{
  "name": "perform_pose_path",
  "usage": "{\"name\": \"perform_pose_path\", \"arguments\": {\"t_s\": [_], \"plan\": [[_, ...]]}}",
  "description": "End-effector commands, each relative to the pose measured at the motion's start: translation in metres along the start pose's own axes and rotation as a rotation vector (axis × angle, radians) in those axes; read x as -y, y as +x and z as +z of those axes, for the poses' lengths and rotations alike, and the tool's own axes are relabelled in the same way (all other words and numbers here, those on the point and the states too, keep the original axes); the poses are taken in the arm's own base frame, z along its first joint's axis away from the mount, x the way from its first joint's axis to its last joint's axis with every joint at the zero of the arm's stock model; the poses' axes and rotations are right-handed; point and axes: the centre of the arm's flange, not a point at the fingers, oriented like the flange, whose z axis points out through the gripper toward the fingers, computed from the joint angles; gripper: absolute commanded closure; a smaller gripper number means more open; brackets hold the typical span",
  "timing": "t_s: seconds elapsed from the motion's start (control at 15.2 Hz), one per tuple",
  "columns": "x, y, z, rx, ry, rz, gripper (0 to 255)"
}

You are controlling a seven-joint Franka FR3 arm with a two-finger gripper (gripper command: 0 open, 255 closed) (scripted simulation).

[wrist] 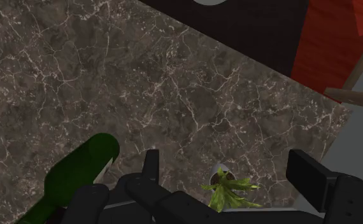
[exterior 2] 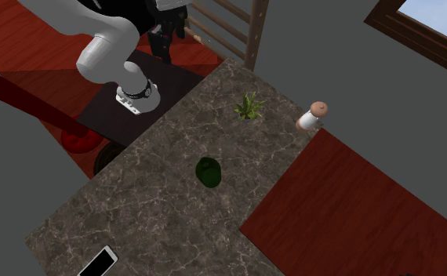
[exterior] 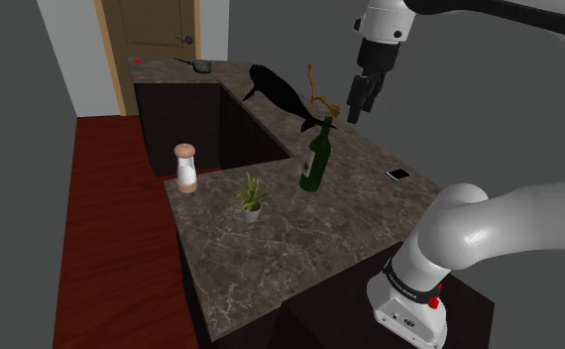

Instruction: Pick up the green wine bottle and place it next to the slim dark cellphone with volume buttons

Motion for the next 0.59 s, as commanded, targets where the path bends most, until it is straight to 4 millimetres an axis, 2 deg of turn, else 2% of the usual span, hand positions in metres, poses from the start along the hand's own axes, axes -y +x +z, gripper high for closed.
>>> {"name": "perform_pose_path", "arguments": {"t_s": [0.0, 0.53], "plan": [[0.000, 0.000, 0.000, 0.000, 0.000, 0.000, 0], [-0.081, 0.048, 0.044, -0.030, 0.006, 0.002, 0]]}}
